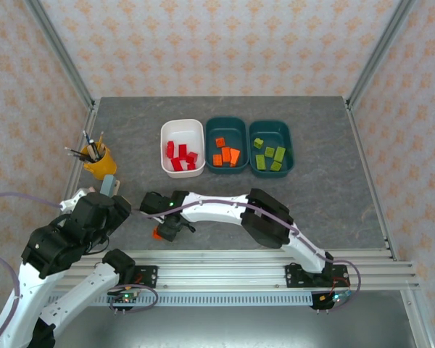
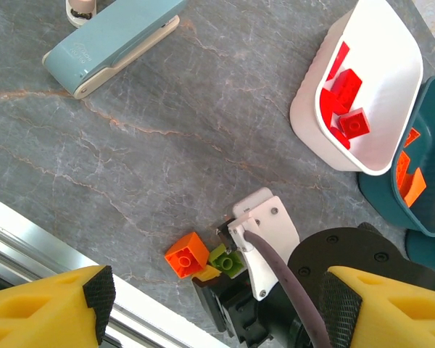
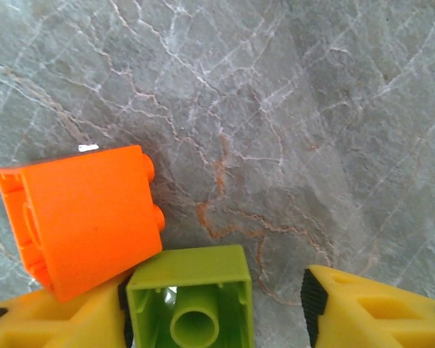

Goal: Sort the legos into containers by color

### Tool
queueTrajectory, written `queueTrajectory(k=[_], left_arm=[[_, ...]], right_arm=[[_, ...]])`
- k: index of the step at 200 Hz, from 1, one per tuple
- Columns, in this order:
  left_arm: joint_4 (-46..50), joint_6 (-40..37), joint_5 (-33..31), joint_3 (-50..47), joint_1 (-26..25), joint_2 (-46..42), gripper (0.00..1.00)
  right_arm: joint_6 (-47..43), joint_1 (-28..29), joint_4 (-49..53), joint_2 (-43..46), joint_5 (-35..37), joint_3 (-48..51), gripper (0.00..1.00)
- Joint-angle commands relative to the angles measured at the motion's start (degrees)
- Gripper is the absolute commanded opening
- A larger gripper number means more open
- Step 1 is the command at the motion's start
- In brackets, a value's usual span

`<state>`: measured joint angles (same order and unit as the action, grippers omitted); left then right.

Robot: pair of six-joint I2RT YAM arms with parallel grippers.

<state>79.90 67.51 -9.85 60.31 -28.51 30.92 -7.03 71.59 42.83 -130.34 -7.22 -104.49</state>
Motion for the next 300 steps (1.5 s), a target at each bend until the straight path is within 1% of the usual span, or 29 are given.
queueTrajectory(k=[1,29,47,57,77,103,119,137,154,171,194,218,235,256,300], left_arm=[[0.3,0.1,-1.5,0.7,-0.2,0.5,0.78],[0.1,0.4,-1.1,0.2,-0.3,0.4,0.78],[-0.4,0.5,-0.9,-0.2,-0.3,0.2,0.78],[-1.2,0.1,-0.2,-0.7,-0.3,0.0,0.78],[-6.3,-1.9,3.8,-2.8,-0.3,-0.1,0.78],[-15.6,-3.6,11.0,-6.1,-0.3,1.9,0.78],[-21.2,-4.6,14.6,-7.1,-0.4,4.7,0.78],[-27.3,-6.4,17.6,-6.8,-0.5,9.4,0.78],[-32.3,-8.4,19.9,-5.2,-0.6,15.0,0.79],[-36.4,-10.3,21.6,-3.0,-1.0,20.9,0.79],[-42.1,-12.0,23.7,0.3,-1.7,28.7,0.79],[-45.8,-13.8,24.4,5.6,-3.0,36.9,0.8],[-47.1,-15.0,23.9,9.8,-3.4,41.9,0.79],[-48.6,-15.8,23.2,14.1,-3.3,46.6,0.8],[-50.0,-17.6,25.8,22.8,-3.4,56.3,0.8]], right_arm=[[0.8,-0.4,2.4,-0.9,1.5,-1.5,0.54],[1.6,-0.7,2.5,-0.6,1.0,-1.1,0.42],[2.4,-1.2,2.0,0.6,0.8,-0.1,0.36],[3.1,-1.5,1.5,1.8,0.8,0.7,0.35],[6.0,-3.3,0.0,6.0,0.3,2.9,0.33],[10.0,-8.0,-1.2,14.0,0.9,6.9,0.33],[12.1,-12.0,-0.9,19.4,1.9,9.4,0.32],[14.7,-18.4,0.5,24.7,2.6,11.7,0.31],[17.1,-26.1,2.2,28.1,2.7,13.4,0.3],[19.0,-33.6,3.3,29.6,3.8,14.3,0.29],[21.7,-42.5,5.3,27.0,5.2,12.0,0.3],[24.2,-49.1,6.6,20.6,5.1,6.2,0.3],[25.3,-51.8,6.8,14.9,4.2,1.3,0.31],[26.8,-54.3,8.9,7.8,4.9,-5.6,0.31],[28.4,-57.2,14.2,-3.2,6.8,-18.0,0.31]])
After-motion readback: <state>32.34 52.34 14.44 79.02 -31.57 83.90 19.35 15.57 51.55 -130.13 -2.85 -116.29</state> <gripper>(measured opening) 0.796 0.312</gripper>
